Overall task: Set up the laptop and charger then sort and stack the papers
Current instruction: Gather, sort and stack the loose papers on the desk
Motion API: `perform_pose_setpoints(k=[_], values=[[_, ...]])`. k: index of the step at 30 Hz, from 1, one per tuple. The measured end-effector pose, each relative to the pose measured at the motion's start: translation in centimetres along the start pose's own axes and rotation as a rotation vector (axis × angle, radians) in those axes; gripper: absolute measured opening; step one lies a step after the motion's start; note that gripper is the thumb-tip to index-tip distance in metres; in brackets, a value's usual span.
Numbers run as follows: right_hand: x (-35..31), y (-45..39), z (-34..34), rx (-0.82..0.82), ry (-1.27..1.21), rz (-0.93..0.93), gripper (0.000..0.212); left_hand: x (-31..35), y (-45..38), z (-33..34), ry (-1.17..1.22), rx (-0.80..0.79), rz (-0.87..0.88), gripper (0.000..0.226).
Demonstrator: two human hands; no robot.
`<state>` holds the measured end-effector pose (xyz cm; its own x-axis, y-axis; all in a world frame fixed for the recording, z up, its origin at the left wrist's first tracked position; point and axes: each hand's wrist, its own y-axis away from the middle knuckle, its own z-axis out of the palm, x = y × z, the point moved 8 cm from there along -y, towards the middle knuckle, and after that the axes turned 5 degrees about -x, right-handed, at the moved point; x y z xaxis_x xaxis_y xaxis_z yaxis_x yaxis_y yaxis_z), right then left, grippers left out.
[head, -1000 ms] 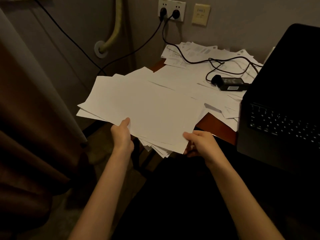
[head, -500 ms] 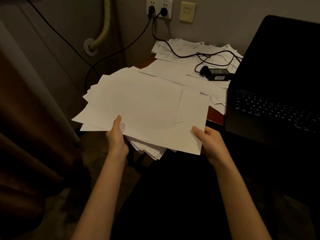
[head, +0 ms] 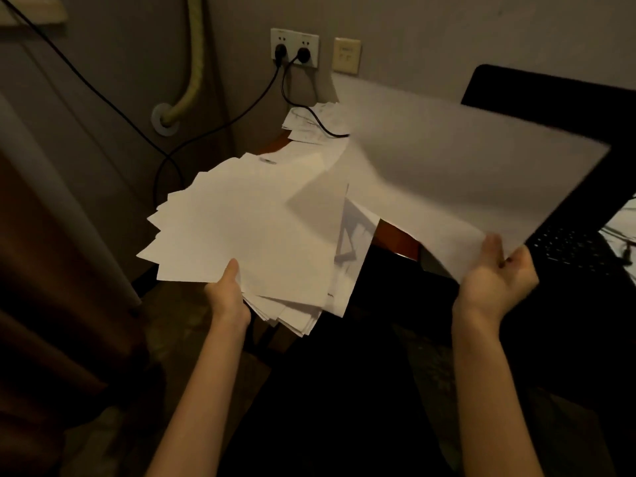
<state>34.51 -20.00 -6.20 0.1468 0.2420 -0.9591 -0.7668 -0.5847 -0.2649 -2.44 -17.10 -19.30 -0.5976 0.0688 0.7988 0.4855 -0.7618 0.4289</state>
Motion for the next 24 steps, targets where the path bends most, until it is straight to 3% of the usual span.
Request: perform_pose_setpoints(k=[4,6,10,12,15,20,22,24], values=[[1.2,1.5,3.8,-0.084,-0.243,0.235,0.010,-0.1,0.5,-0.1,-0.024,0.001,-0.016,0.033],[1.7,3.3,6.3,-0.201,-0.223,0.292,0.013,-0.5,0.7,-0.2,-0.012,-0.006,-0.045,0.032],[3.9,8.2,9.7,-0.464,-0.058,0.378,0.022,-0.1,1.1,-0.6,0.060,-0.029,-0.021,0.026],[4.7,10.1,10.7,-0.574,0.082,0.345,0.013,0.6,1.4,-0.3,0.106,-0.103,0.046,0.040],[5.2,11.9,11.5,-0.700,0.305,0.254,0.023,1.3,1.2,-0.1,0.096,-0.153,0.089,0.054],[5.5,12.6,11.9,-0.855,0.492,0.238,0.018,1.1,0.3,-0.9,-0.053,-0.042,0.030,0.032],[5.2,11.0,11.7,-0.801,0.451,0.270,0.034,1.6,-0.2,-1.0,-0.071,-0.047,0.065,0.034],[3.9,8.9,11.8,-0.758,0.536,0.188,0.062,2.5,-0.6,-0.9,-0.081,-0.079,0.126,0.036]])
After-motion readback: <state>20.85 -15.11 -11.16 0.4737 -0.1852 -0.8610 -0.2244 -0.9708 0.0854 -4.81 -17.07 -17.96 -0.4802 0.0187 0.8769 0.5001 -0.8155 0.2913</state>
